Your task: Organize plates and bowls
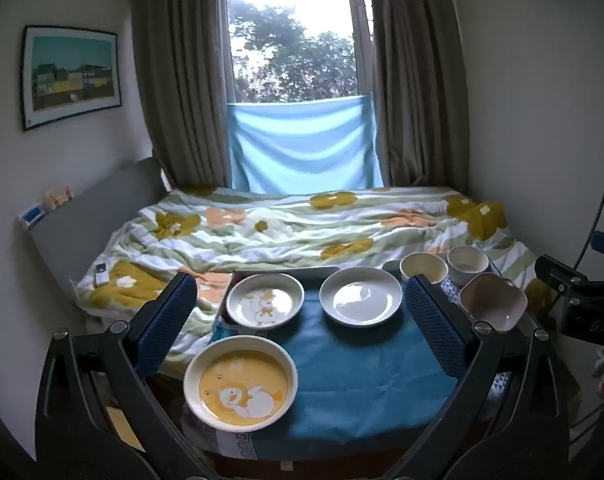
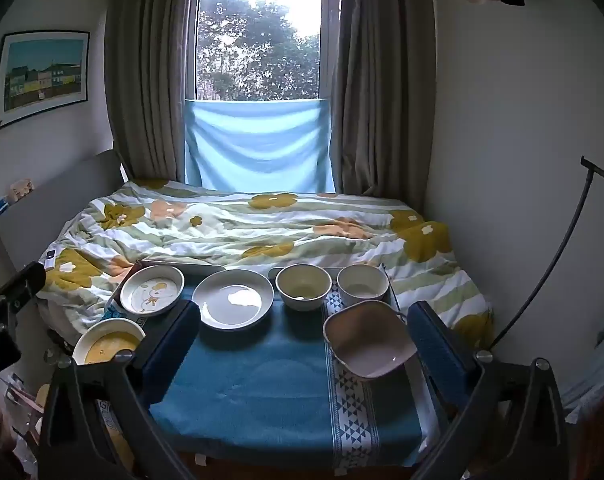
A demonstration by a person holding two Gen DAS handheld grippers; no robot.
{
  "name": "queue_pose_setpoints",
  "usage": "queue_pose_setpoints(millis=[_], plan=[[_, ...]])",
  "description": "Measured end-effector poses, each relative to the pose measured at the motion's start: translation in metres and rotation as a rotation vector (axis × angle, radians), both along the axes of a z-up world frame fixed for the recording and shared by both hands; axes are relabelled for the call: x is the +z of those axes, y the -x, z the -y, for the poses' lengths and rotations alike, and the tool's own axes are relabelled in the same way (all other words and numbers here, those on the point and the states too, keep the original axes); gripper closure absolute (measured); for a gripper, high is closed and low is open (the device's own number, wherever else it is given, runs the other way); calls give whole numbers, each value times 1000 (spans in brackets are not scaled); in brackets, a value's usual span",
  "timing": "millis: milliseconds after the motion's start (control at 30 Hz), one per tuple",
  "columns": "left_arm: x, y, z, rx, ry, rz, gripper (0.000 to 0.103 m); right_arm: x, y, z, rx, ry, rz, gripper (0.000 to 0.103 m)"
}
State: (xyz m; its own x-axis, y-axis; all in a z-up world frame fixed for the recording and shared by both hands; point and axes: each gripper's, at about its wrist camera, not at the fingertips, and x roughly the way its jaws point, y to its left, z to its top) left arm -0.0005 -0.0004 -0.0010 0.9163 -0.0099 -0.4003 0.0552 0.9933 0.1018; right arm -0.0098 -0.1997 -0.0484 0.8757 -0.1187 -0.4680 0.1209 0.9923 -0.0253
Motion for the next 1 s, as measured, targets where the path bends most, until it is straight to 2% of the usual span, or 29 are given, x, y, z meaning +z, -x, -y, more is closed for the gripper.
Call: queue_pose_setpoints(millis=[133, 1000], plan=[[-2, -5, 5, -2, -20, -20, 0, 1, 2, 0, -12, 1, 8, 0], [4, -8, 3, -1, -17, 35, 0, 3, -11, 6, -27, -10, 3, 0]])
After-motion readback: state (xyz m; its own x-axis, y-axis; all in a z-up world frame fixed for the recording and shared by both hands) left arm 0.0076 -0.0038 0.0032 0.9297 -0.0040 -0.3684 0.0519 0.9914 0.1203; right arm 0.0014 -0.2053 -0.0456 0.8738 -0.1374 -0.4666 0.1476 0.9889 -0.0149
